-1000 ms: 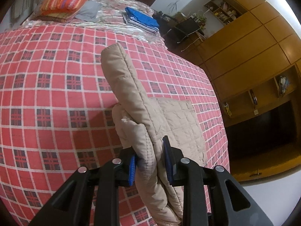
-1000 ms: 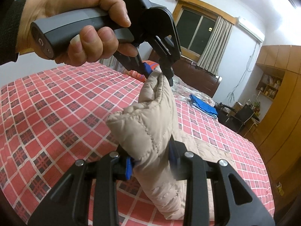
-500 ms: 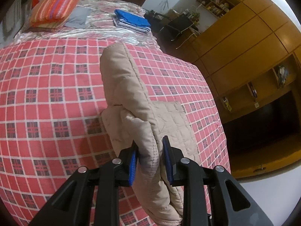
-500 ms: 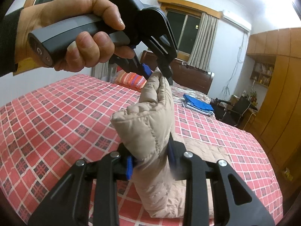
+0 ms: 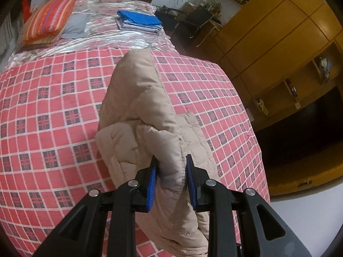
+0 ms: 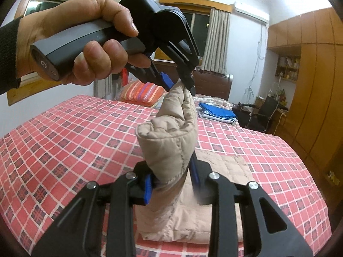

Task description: Fold large clothes

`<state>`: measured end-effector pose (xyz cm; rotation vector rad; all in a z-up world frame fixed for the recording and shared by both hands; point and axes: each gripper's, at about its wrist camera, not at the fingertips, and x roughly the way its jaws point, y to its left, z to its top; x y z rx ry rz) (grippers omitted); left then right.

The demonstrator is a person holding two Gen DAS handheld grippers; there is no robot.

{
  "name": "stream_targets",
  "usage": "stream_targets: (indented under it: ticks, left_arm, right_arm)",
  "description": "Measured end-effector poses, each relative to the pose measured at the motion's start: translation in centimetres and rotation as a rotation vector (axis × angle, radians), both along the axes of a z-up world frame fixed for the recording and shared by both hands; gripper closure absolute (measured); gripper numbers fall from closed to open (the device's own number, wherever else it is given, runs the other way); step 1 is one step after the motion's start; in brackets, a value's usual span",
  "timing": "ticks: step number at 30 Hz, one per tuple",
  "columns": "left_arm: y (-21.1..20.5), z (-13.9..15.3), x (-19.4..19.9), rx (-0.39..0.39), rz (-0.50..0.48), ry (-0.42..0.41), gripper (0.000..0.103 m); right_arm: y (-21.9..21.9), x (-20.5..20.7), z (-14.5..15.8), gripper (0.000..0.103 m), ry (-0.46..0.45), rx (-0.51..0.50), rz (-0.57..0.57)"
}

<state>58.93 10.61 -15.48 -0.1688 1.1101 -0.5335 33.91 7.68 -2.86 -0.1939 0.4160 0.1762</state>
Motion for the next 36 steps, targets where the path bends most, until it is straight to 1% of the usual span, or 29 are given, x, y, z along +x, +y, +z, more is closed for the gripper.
stream_targets:
  ticks: [4, 8, 13, 18, 21, 30, 36]
  left_arm:
    - [-2.9, -0.3, 0.4, 0.027, -0.017, 0.004, 0.078]
    - [-5.9, -0.8, 0.6, 0.053, -0.041, 0.008, 0.078]
    - [-9.5, -2.2, 1.2, 0.104, -0.067, 0.022, 0.078]
    - [-13.2, -4.2, 1.7, 0.149, -0.099, 0.038, 0.078]
    - [-15.1, -5.5, 1.9, 0.164, -0.117, 0.05, 0.078]
    - [-19.7, -9.6, 2.6, 0.222, -0.149, 0.081, 0.078]
    - [-21.7, -12.1, 3.1, 0.238, -0.163, 0.1, 0.078]
  right_arm:
    - [-1.8, -0.3, -0.3, 0.075, -0.003, 0.01, -0.023]
    - [-4.0, -0.3, -0.7, 0.075, 0.004, 0.043, -0.05]
    - [-6.8, -0.2, -1.8, 0.076, 0.031, 0.113, -0.075]
    - [-9.5, 0.1, -3.0, 0.078, 0.068, 0.184, -0.092]
    - [-11.4, 0.3, -3.7, 0.078, 0.099, 0.245, -0.1]
    - [-14.6, 0.4, -6.4, 0.079, 0.136, 0.28, -0.149]
    - [-16.6, 0.5, -7.9, 0.079, 0.175, 0.323, -0.162]
